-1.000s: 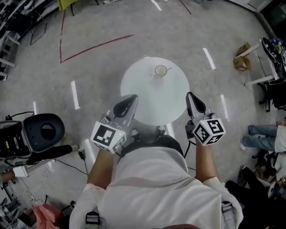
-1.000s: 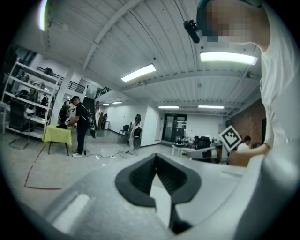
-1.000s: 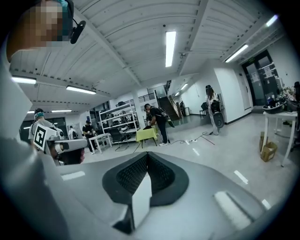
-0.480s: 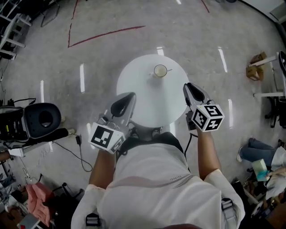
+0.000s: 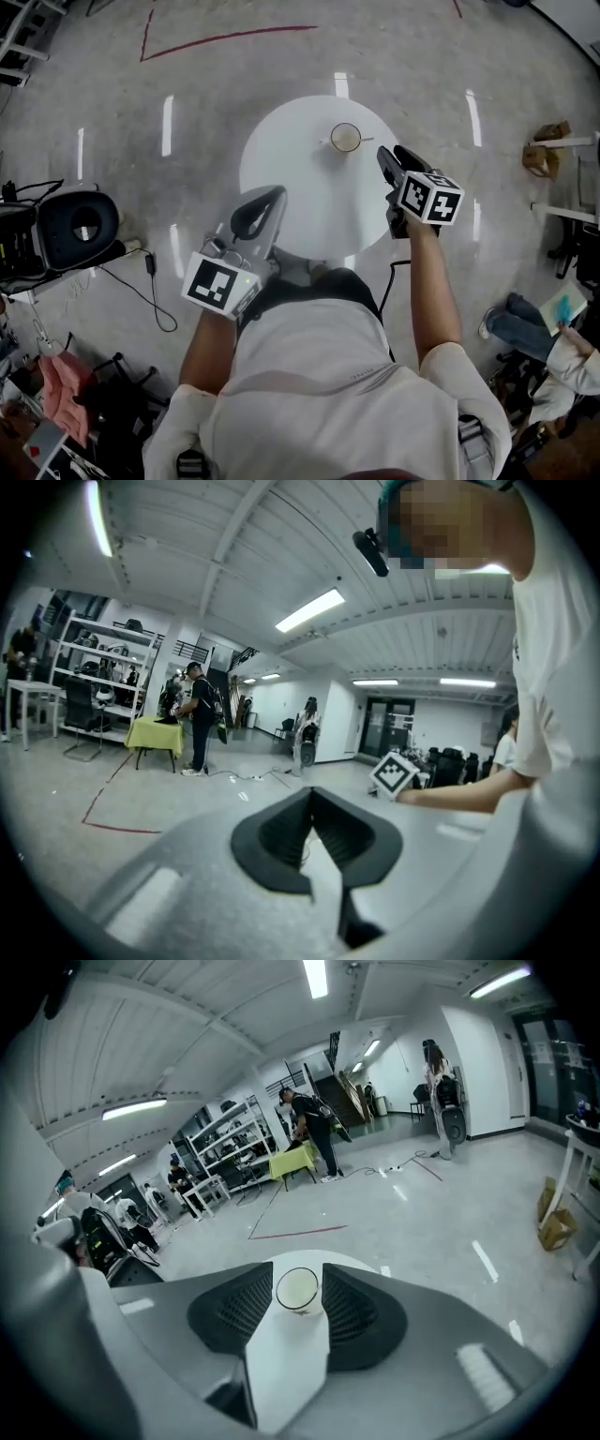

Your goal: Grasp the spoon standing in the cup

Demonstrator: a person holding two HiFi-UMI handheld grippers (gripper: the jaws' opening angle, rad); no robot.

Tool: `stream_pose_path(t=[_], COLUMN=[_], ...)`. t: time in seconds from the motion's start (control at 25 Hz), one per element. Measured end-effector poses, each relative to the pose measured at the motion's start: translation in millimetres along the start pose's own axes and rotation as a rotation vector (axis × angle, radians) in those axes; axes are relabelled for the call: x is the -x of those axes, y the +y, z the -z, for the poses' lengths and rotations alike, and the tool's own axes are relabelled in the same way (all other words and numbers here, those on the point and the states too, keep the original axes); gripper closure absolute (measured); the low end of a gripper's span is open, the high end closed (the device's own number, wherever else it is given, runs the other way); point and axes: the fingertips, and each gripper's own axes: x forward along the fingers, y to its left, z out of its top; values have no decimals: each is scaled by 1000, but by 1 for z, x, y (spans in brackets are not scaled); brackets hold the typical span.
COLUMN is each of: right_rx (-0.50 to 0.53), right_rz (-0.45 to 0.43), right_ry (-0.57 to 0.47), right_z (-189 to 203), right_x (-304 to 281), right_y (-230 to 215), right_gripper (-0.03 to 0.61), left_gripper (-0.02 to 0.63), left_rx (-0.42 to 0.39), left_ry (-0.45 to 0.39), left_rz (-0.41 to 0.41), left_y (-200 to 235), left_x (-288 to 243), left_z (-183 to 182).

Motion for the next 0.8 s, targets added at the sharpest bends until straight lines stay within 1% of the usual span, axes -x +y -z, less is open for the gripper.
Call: stream_pose_path(t=[0.12, 0.28, 0.4, 0.52, 0.68, 0.72, 0.76, 0.8], right_rx=[-26, -90, -159, -185, -242, -249, -243, -227], right_rz=[19, 55, 48, 42, 27, 20, 18, 23], right_ry=[60, 116, 154, 181, 168, 161, 154, 145], right_z=[10, 21, 31, 37, 39, 38, 37, 35], right_x=[-45, -81, -103, -117, -124, -124, -122, -120], right_y=[-6, -31, -37, -35, -38, -37, -35, -33], right_gripper=[417, 422, 439, 457, 505, 534, 560, 566], left_gripper=[611, 611, 611, 611, 611, 611, 611, 611], left_rx=[18, 31, 37, 41, 48, 51, 52, 53], left_ry=[21, 38, 52, 63, 61, 61, 61, 60], left_rz=[-13, -20, -19, -22, -13, -11, -10, -11], left_y=[20, 27, 34, 45, 46, 45, 45, 45], left_x=[2, -4, -5, -3, -5, -5, -5, -4], left_z=[11, 20, 26, 27, 26, 26, 26, 26])
